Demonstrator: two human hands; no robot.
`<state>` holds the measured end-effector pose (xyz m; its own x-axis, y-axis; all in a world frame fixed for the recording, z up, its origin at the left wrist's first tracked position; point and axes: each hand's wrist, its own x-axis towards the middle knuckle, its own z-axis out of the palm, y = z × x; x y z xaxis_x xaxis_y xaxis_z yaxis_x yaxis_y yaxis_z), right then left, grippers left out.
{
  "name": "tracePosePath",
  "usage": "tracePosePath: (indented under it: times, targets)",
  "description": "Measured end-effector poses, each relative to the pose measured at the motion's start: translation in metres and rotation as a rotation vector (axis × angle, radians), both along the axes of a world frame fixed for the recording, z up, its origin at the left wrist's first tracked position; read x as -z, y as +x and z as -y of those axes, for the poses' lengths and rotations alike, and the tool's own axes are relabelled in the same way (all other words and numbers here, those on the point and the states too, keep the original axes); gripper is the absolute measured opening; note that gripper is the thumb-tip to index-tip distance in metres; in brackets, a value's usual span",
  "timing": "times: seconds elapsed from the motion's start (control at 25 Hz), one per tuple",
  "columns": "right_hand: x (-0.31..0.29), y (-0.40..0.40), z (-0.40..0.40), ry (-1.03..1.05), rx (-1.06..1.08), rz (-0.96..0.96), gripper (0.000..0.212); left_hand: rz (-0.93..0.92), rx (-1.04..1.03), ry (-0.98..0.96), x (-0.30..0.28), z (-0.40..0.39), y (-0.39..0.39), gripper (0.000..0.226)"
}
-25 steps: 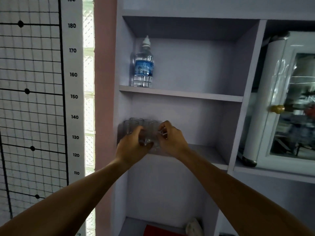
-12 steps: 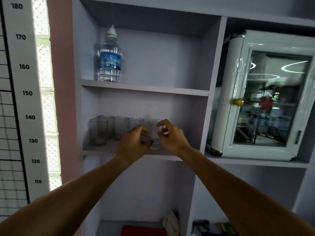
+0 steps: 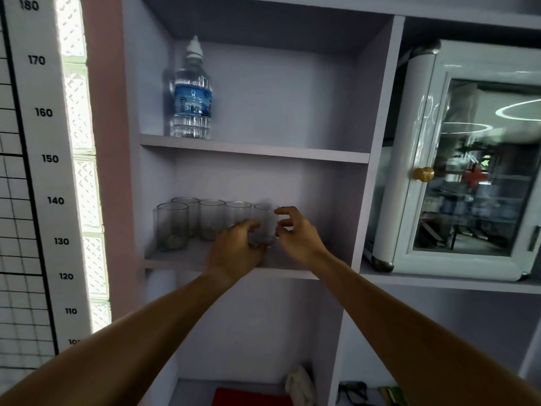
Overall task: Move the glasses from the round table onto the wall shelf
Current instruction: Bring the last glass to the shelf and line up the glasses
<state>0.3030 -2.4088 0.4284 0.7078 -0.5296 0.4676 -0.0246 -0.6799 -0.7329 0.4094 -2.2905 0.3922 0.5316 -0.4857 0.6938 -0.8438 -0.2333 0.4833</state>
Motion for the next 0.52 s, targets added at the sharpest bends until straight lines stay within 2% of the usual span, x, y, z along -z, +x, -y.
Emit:
tracePosePath:
  times: [0.12,0.28,0.36,0.44,0.52]
  targets:
    - [0.001,0.005,-0.001,-0.010,0.006,-0.005,0.036,0.034,0.000,0.002,-0.004,-0.002,-0.001,0.032]
    - [0.002,0.004,-0.004,-0.027,0.022,0.016,0.032,0.027,-0.016,0.007,-0.005,-0.009,-0.003,0.034]
    - [0.003,0.004,-0.012,-0.098,0.070,0.091,0.026,0.035,-0.057,-0.007,-0.004,-0.019,0.002,0.039]
    - [0.003,0.010,-0.026,-0.198,0.067,0.176,0.021,0.062,-0.106,-0.017,-0.003,-0.039,0.010,0.028]
    - [0.001,0.025,-0.044,-0.303,-0.026,0.208,0.021,0.065,-0.155,-0.021,-0.003,-0.063,0.017,0.018]
